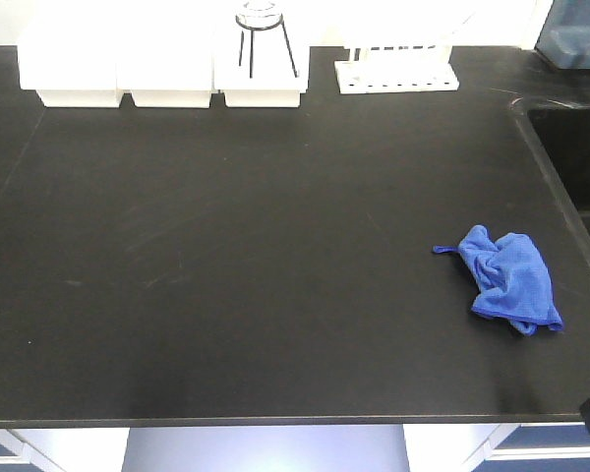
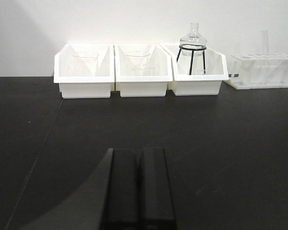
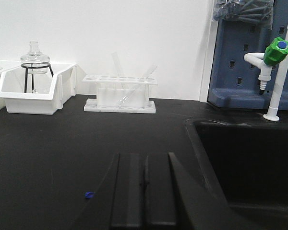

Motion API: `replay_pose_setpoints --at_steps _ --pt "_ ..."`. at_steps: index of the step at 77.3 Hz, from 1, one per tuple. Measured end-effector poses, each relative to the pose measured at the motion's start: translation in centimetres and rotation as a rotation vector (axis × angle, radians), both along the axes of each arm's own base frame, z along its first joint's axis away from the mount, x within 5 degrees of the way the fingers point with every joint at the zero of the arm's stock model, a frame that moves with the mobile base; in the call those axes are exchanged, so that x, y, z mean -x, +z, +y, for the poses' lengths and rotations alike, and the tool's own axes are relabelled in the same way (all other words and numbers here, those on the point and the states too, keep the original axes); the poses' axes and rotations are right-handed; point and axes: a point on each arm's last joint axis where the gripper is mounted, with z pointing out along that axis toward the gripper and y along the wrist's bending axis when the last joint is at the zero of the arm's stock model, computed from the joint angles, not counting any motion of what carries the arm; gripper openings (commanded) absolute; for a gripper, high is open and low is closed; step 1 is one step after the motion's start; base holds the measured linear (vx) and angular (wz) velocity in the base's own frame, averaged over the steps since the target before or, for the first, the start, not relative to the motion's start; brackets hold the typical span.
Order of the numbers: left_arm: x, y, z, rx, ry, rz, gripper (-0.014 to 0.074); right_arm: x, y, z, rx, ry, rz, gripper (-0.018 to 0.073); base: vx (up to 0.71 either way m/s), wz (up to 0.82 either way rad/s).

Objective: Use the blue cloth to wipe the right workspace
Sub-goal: 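Lower the right gripper over the blue cloth on the bench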

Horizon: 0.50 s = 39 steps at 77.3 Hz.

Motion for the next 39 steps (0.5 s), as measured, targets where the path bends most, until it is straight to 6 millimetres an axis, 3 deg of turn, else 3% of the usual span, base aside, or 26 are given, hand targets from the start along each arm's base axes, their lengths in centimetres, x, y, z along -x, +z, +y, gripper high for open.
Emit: replay_pose_setpoints --at_steps 39 --pt "0.0 0.0 0.0 0.0 0.0 0.0 -0.0006 0.0 0.0 0.0 0.0 0.0 0.0 -0.0007 0.0 0.0"
